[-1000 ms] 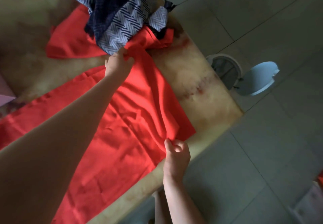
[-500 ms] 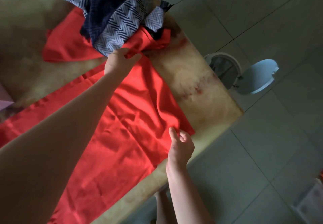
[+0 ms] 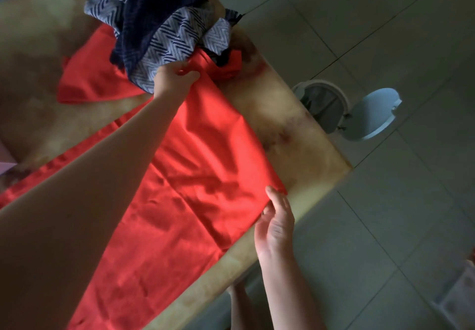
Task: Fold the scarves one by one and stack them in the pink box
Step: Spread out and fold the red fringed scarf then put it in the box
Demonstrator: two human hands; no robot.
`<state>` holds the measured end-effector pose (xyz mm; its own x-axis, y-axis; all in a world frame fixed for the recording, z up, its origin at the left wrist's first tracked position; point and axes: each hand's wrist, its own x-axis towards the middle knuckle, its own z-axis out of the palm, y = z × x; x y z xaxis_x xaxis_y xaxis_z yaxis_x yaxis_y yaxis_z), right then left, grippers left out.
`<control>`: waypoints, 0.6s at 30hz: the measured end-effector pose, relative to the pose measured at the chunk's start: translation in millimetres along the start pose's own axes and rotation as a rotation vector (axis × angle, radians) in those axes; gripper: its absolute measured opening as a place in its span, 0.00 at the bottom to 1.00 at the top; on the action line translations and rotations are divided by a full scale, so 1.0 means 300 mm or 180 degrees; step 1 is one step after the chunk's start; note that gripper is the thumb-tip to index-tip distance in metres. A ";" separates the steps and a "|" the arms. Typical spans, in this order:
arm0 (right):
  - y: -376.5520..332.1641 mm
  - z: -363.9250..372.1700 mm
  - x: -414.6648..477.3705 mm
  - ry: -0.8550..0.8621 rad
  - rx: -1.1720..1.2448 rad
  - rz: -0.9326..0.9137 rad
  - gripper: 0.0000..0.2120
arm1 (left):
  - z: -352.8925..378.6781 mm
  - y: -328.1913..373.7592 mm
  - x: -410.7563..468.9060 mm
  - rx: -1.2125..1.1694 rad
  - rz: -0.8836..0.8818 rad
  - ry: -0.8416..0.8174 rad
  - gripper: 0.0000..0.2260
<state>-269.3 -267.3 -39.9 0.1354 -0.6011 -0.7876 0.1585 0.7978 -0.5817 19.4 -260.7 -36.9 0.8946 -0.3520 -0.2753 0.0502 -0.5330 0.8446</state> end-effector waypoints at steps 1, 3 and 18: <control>-0.015 -0.003 0.012 0.0105 0.0074 -0.0006 0.06 | 0.007 -0.003 0.010 0.0028 0.0036 0.0019 0.14; -0.043 -0.007 0.038 0.0349 0.0048 -0.0008 0.07 | 0.024 -0.011 0.027 0.0077 0.0069 0.0035 0.13; -0.157 -0.065 0.220 0.1265 -0.1160 -0.0963 0.15 | 0.101 -0.001 0.116 0.0766 0.0477 0.0051 0.12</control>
<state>-286.8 -343.7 -68.5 -0.2492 -0.7960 -0.5517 -0.2208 0.6013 -0.7679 37.0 -296.2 -60.6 0.8911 -0.4294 -0.1466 -0.1882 -0.6439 0.7416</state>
